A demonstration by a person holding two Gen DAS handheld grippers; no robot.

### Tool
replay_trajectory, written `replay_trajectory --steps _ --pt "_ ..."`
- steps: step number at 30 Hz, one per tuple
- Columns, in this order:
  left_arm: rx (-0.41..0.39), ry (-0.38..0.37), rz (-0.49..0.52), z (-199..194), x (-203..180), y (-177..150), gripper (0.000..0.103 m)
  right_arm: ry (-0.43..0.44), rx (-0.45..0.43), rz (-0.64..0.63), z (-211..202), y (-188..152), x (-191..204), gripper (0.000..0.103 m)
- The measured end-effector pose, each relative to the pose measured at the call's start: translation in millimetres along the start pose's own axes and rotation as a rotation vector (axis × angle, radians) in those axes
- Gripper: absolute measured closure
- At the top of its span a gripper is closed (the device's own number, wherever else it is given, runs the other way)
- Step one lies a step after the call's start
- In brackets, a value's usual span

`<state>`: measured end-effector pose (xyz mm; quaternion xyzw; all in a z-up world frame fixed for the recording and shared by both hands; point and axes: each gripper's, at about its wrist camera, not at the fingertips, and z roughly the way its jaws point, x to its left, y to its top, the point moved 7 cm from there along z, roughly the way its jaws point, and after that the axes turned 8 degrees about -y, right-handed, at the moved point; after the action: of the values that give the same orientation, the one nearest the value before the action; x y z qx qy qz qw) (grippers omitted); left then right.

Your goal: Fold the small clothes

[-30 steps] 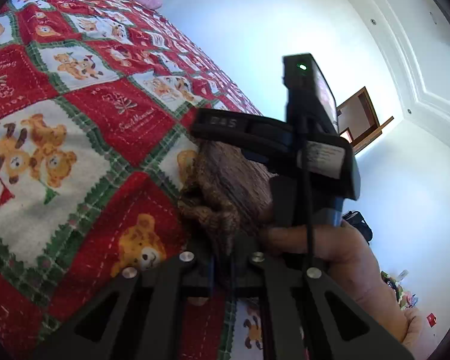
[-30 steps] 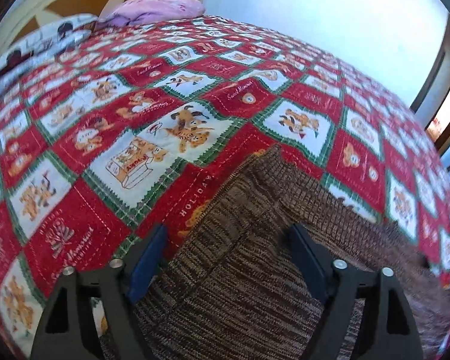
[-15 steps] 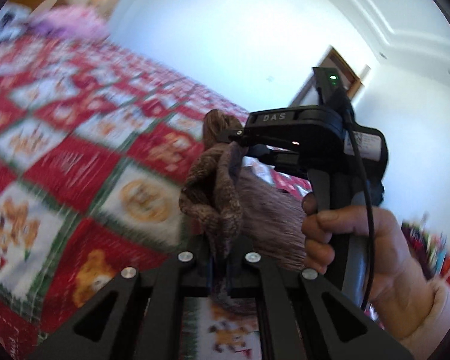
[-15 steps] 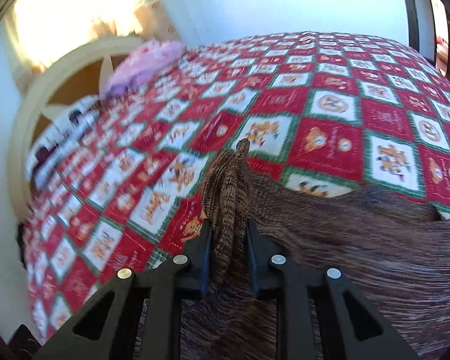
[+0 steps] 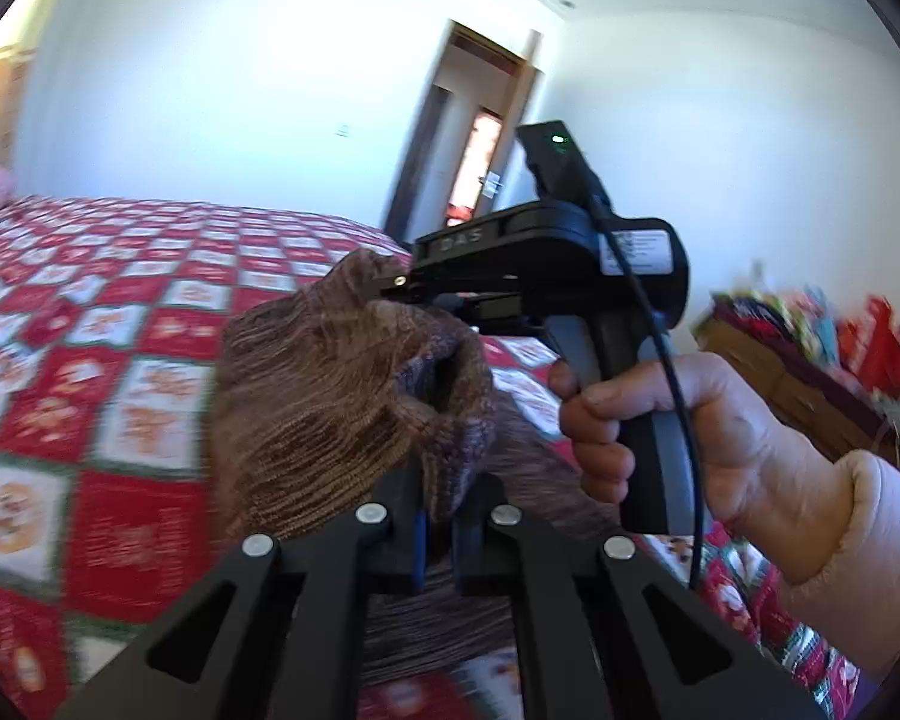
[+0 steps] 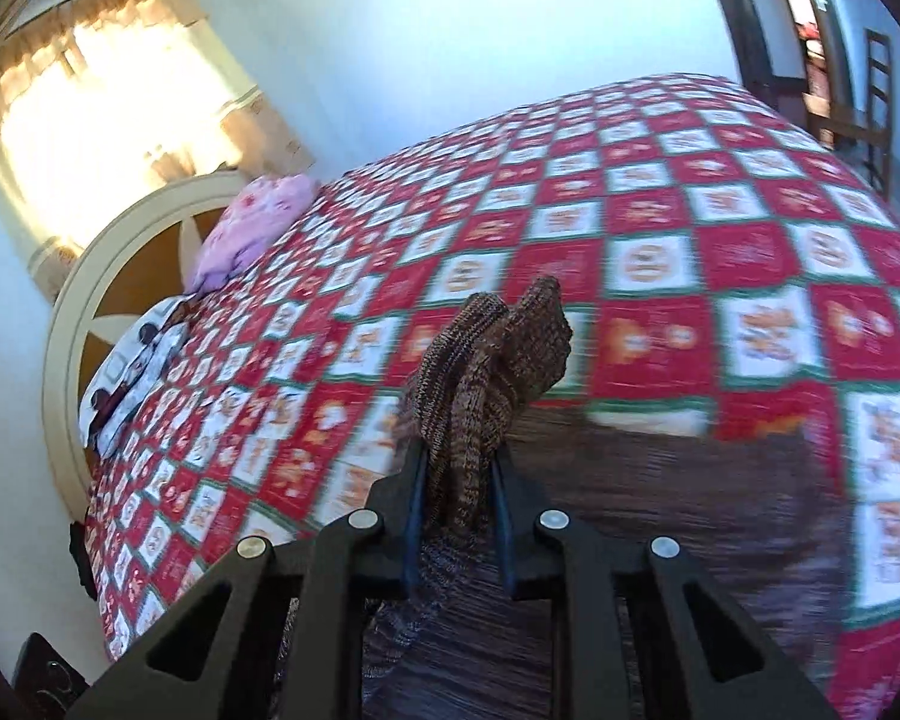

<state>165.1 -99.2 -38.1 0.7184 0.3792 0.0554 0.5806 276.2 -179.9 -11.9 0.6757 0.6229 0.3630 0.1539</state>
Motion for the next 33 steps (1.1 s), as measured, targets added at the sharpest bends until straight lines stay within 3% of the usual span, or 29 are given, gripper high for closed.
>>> replay_trajectory --steps 7,16,18,19,21,23,25,28,31,33 --pt "0.134 -0.104 0.076 63.6 -51.6 -22.5 0.098 -0.051 -0.010 0.097 -20.4 -22.5 -87.5 0.084" --pt "0.320 -0.101 0.080 92.2 -80.1 -60.8 0.096 -0.111 0.032 0.164 -10.0 -58.6 -156.8 0.082" --pt "0.345 -0.124 0.078 84.8 -83.6 -63.3 0.086 -0.147 0.013 0.191 -14.5 -59.8 -165.9 0.066" --pt "0.352 -0.143 0.081 78.1 -88.0 -64.7 0.081 -0.212 0.009 0.212 -20.5 -61.6 -174.1 0.049" --pt "0.348 -0.144 0.087 53.2 -87.0 -65.4 0.048 -0.344 -0.022 0.246 -43.1 -65.3 -186.8 0.048" --pt "0.310 -0.116 0.076 31.9 -79.0 -65.3 0.035 -0.393 -0.084 0.215 -73.2 -70.1 -181.6 0.048" --pt "0.277 -0.097 0.024 11.2 -58.5 -66.3 0.035 -0.375 -0.139 0.172 -100.8 -77.1 -164.1 0.048" --pt "0.289 -0.028 -0.062 -4.0 -32.3 -71.4 0.035 -0.326 -0.166 0.053 -122.0 -93.1 -122.7 0.049" --pt "0.283 0.028 -0.119 -15.1 -13.7 -71.6 0.035 -0.321 -0.132 -0.075 -115.7 -111.4 -88.6 0.080" --pt "0.272 0.040 -0.136 -21.6 -7.0 -70.8 0.035 -0.321 -0.082 -0.091 -101.7 -126.4 -81.5 0.081"
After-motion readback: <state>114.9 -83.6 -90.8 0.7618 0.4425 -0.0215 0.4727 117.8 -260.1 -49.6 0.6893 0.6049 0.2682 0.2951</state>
